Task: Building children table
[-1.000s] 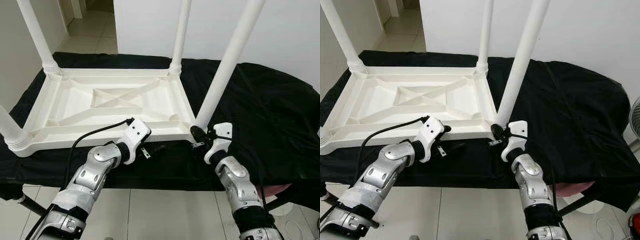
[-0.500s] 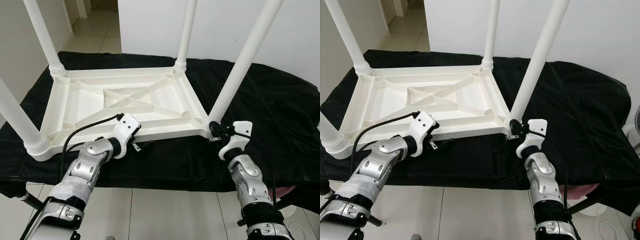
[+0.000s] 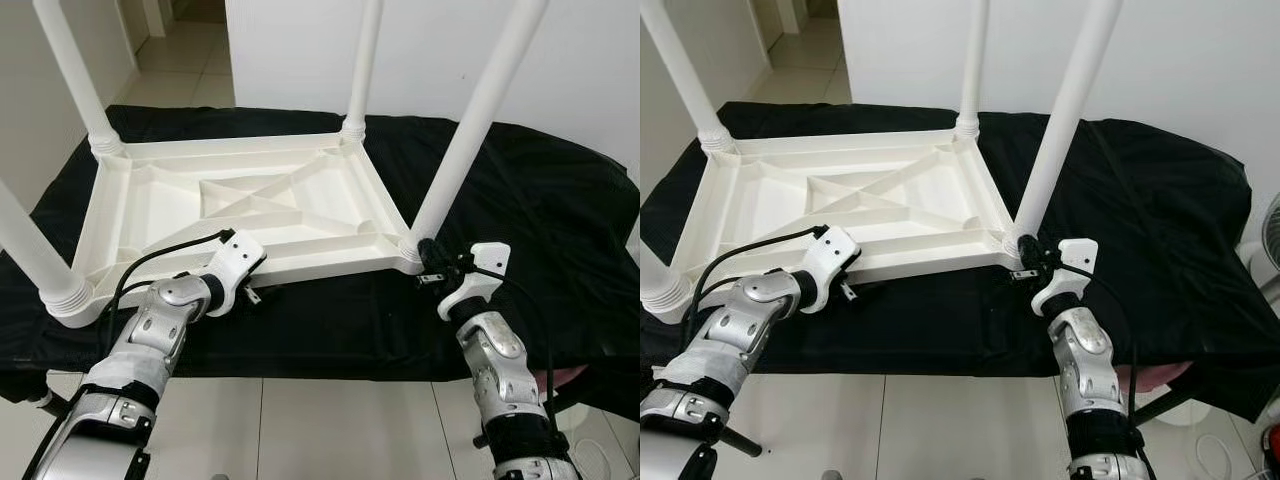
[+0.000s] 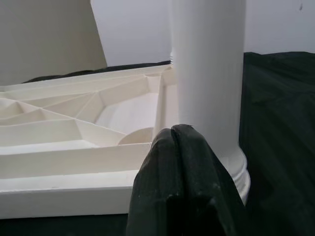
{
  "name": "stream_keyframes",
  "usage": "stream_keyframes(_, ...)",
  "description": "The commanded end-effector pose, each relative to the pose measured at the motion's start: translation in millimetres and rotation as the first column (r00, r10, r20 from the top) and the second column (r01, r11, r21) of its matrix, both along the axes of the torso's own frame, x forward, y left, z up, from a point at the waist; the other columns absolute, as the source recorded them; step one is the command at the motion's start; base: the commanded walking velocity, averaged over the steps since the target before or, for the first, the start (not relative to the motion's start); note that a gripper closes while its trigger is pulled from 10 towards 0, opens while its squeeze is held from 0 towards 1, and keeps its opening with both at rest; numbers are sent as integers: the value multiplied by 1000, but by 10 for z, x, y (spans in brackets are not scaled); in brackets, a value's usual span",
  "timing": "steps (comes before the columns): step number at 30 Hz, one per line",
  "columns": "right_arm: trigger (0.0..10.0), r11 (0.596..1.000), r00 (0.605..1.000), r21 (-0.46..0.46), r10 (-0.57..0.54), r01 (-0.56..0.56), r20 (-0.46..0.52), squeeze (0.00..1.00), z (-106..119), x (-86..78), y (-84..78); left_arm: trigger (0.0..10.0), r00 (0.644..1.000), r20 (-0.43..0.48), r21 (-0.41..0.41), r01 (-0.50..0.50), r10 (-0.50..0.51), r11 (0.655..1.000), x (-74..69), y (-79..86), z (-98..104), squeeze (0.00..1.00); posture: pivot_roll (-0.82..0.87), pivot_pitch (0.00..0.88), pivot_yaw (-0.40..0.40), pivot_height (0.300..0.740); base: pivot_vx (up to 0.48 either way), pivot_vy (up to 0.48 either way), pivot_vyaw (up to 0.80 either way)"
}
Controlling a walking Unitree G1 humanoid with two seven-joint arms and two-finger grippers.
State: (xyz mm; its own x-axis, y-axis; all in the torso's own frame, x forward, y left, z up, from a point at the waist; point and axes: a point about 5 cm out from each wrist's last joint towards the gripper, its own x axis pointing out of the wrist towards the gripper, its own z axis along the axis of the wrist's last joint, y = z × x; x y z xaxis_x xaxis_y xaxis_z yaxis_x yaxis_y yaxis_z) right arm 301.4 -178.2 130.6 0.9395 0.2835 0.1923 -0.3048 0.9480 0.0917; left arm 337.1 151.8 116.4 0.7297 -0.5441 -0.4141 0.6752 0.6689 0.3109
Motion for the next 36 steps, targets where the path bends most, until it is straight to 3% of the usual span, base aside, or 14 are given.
stream_keyframes(1,10000,1000,1000,17,17,-17,-7,0,-4,-28,36,0,982,97,42,-167,162,985,59,114,13,0,-91,0,3,740,0,0,0)
stream_keyframes(6,10000,999,1000,39,23,-22,-6,0,3,-53,68,0,987,105,42,-130,125,991,61,52,37,0,-93,0,5,740,0,0,0)
stream_keyframes(13,10000,999,999,38,36,-35,-16,0,-15,-61,110,0,991,118,-26,-61,64,998,70,-258,74,0,-98,0,1,740,0,0,0)
stream_keyframes(18,10000,999,999,37,38,-38,-22,0,-12,-70,108,0,989,140,-67,-47,56,997,80,-360,110,0,-101,0,-4,740,0,0,0)
stream_keyframes(22,10000,999,999,31,40,-39,-28,0,-11,-56,115,0,987,163,-110,6,12,994,73,-609,144,0,-100,0,-15,740,0,0,0)
stream_keyframes(27,10000,999,998,29,46,-45,-32,0,-15,-43,141,0,986,167,-129,48,-26,991,56,-803,154,0,-99,0,-21,740,0,0,0)
stream_keyframes(30,10000,998,998,24,51,-50,-34,0,-18,-38,161,0,980,181,-147,110,-82,983,5,-1009,186,0,-98,0,-22,740,0,0,0)
stream_keyframes(34,10000,998,998,21,52,-51,-35,0,-20,-34,164,0,976,188,-154,140,-110,978,-26,-1109,196,0,-99,0,-21,740,0,0,0)
stream_keyframes(36,10000,998,998,23,52,-51,-36,0,-22,-29,171,0,968,195,-165,193,-160,967,-88,-1257,208,0,-99,0,-20,740,0,0,0)
